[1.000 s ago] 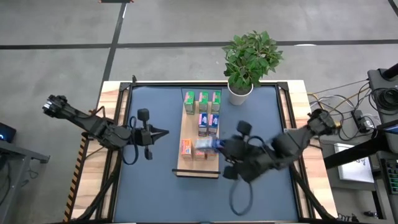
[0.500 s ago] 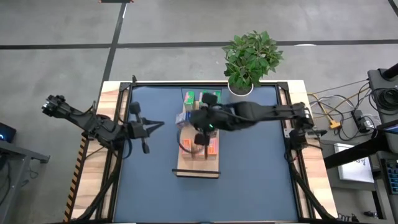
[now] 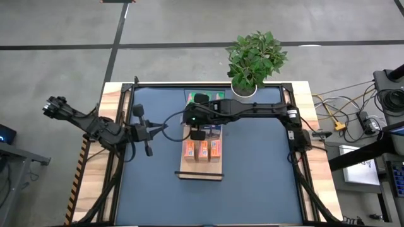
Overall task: Stack cereal on shelf
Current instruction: Put the blue cereal box on the shelf aligned with the other blue cereal boxes
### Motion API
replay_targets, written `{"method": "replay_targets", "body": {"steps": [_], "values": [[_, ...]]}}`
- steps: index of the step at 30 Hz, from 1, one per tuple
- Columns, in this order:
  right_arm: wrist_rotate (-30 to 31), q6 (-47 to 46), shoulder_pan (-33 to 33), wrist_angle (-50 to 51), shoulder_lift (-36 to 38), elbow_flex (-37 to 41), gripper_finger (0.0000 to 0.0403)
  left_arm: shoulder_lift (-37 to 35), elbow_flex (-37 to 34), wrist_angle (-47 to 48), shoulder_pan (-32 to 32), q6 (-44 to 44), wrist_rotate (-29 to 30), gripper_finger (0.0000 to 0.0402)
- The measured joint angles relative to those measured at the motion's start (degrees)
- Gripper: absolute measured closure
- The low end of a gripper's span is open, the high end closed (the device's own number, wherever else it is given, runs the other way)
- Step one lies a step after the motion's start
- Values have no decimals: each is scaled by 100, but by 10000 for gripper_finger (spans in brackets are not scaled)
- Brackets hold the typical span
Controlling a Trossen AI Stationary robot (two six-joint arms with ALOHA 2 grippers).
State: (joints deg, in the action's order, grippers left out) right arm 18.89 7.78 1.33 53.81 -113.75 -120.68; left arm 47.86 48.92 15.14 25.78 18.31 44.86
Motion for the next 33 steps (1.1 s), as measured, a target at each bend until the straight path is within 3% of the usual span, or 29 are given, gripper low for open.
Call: {"method": "replay_targets", "body": {"steps": [10,17,26,33], "values": [[-6,261,21,26,-271,9,301,166,-200,-2,4,-132,-11,402],[-453,227,34,-8,-265,85,271,179,-394,-15,2,-264,-4,402],[-441,184,51,-64,-262,129,226,181,-482,-109,2,-367,2,402],[-443,178,47,-103,-262,157,213,181,-482,-105,0,-429,2,402]]}}
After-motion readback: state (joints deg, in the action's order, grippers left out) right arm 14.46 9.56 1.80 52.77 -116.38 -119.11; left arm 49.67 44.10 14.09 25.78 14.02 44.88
